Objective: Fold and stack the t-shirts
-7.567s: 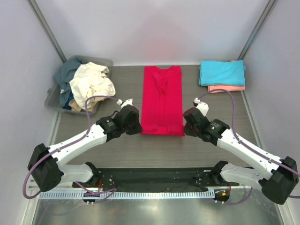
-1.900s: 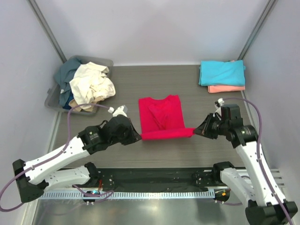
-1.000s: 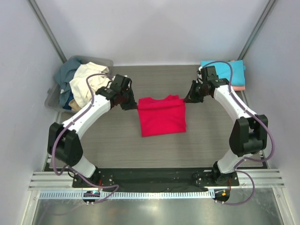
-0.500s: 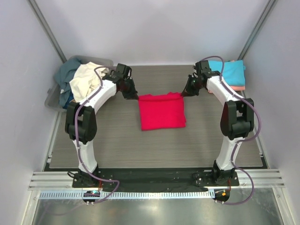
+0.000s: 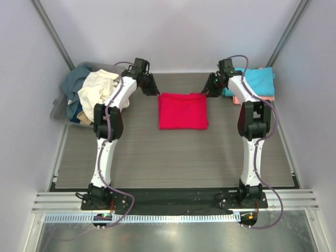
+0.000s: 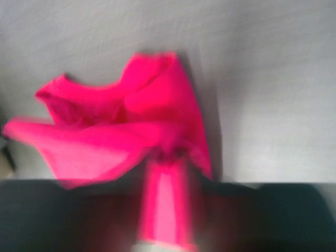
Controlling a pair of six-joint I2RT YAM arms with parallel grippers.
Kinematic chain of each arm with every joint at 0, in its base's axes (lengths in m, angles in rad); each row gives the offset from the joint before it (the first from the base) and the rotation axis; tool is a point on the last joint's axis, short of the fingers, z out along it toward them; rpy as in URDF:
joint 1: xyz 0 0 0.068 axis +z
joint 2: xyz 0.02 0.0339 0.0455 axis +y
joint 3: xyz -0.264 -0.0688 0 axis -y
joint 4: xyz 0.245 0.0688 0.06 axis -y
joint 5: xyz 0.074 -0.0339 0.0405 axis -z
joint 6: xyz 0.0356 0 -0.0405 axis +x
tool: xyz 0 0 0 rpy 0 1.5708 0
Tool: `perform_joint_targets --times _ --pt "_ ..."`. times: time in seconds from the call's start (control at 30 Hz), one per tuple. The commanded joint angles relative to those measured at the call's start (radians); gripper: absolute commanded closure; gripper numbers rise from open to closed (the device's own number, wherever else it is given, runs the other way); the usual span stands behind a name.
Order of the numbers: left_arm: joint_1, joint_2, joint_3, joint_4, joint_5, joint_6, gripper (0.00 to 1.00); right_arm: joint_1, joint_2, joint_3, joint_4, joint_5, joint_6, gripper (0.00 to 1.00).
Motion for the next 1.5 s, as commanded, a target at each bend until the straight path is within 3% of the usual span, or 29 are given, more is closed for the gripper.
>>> perform_joint_targets --times 0.0,0.03,0.1,0.13,0.23,0.27,0.3,0.4,0.5,0.6,0.97,1.07,1.23,1.4,1.47 --pt "0.051 0.196 0.281 -0.089 0.047 0.029 0.74 -0.044 0.147 0.237 0.024 -0.002 0.021 0.45" --pt "0.071 0.303 0.511 -0.150 0.076 -0.013 0.57 -0.051 0.187 0.309 0.019 -0.037 0.027 0.32" --pt "0.107 0.341 0.628 -0.180 0.115 -0.067 0.36 -0.055 0.284 0.500 -0.005 -0.076 0.029 0.12" --pt "0.114 0.321 0.607 -0.102 0.147 -0.098 0.16 -0.060 0.292 0.541 -0.022 -0.081 0.032 0.10" --pt "0.115 0.103 0.326 0.072 0.161 -0.124 0.05 -0.057 0.179 0.444 0.002 -0.059 0.000 0.07" --pt "0.113 0.056 0.229 0.091 0.144 -0.120 0.04 -0.058 0.134 0.376 0.028 -0.058 -0.016 0.06" --pt "0.111 -0.011 0.209 0.093 0.143 -0.105 0.04 -0.057 0.034 0.213 0.107 -0.059 -0.023 0.05" --pt "0.096 -0.103 0.143 0.038 0.140 -0.082 0.07 -0.058 -0.082 -0.075 0.241 -0.106 -0.048 0.04" --pt "0.072 -0.185 0.036 -0.017 0.127 -0.052 0.09 -0.058 -0.138 -0.240 0.321 -0.194 -0.080 0.04" --pt "0.049 -0.312 -0.116 -0.048 0.097 -0.011 0.10 -0.058 -0.125 -0.302 0.335 -0.223 -0.118 0.03" --pt "0.032 -0.919 -0.724 -0.083 0.003 0.087 0.10 -0.061 0.039 -0.221 0.362 -0.226 -0.197 0.00" --pt "0.030 -1.013 -0.813 -0.146 -0.090 0.126 0.10 -0.060 0.124 -0.193 0.413 -0.323 -0.157 0.00" --pt "0.032 -1.191 -0.976 -0.183 -0.201 0.181 0.09 -0.041 0.314 -0.111 0.476 -0.657 -0.071 0.03" --pt "0.032 -1.285 -1.108 -0.163 -0.238 0.196 0.07 0.008 0.329 -0.132 0.441 -0.711 -0.109 0.07" --pt "0.032 -1.312 -1.125 -0.152 -0.244 0.207 0.07 0.014 0.320 -0.141 0.441 -0.719 -0.115 0.13"
